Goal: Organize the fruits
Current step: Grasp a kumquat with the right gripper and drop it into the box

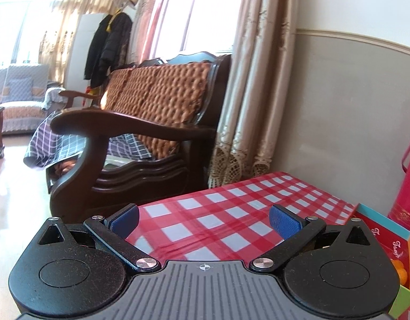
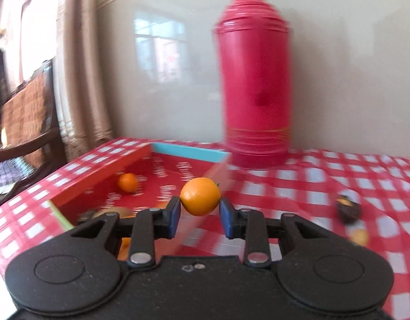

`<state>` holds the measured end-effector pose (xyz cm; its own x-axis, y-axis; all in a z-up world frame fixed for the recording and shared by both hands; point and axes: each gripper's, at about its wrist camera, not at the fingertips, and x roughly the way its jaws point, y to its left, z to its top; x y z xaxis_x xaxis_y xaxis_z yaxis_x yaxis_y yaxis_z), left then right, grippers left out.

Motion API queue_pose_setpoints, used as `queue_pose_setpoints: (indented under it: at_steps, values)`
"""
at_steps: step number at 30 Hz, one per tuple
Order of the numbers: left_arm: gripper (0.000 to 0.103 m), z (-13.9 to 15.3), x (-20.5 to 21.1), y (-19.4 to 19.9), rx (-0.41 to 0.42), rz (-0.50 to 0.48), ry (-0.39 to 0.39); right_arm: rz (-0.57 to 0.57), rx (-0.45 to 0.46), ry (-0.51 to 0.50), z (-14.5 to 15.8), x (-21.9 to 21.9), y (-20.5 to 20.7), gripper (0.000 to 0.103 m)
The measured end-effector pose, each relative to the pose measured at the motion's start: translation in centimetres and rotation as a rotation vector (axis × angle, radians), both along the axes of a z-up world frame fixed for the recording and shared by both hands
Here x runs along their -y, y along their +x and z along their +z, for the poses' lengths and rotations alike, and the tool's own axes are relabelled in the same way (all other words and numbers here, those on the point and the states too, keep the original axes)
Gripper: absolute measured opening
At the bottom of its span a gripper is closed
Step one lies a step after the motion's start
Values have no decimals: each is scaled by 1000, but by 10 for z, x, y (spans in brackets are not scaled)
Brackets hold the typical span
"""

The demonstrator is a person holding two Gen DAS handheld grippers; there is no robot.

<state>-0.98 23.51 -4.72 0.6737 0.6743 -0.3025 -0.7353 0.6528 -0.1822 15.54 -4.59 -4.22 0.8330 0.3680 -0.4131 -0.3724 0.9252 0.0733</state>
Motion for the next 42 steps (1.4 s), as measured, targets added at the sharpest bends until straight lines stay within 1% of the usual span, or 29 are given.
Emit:
queue_pose_setpoints:
  at_steps: [5,6,8,12,15,18,19,21,22,23,27,29,32,34,37,42]
  values:
    - [103,-4,-14,-8,11,23,-26,73,-32,-45,-3,-37,6,25]
    - [103,-4,-16,-9,12,27,-28,72,-18,-58,-3,-42,5,25]
    - [103,-5,-19,-11,11,33,-32,90,-26,-68,-3,-53,6,24]
    - [103,-7,-25,-12,14,43,-43,103,-17,-94,-2,-64,6,27]
    - [103,-8,-27,-11,16,40,-50,102,-17,-84,-2,-64,5,29]
    - [103,-7,-24,-9,9,27,-42,89,-12,-45,1,-54,1,35]
    - [103,-7,-22,-8,6,22,-36,81,-7,-36,3,-48,-1,39]
    - [103,-6,-20,-6,1,13,-30,58,8,-26,6,-39,-2,51]
    - [103,-6,-19,-4,-2,9,-27,41,23,-23,9,-31,-4,63]
    - [103,-6,-17,-4,-4,4,-25,23,42,-24,11,-25,-7,71]
    - [103,-4,-9,3,-20,-21,-19,-65,106,-51,16,5,-18,78]
    - [103,-3,-2,7,-29,-36,-11,-113,117,-54,16,22,-23,87]
    - [103,-1,9,14,-40,-62,2,-187,147,-83,12,46,-29,94]
    - [103,0,18,19,-48,-83,9,-242,175,-116,7,59,-34,97]
    - [103,2,32,28,-60,-119,19,-311,188,-140,-2,76,-39,97]
    - [103,6,67,45,-85,-194,58,-397,176,-126,-8,107,-44,97]
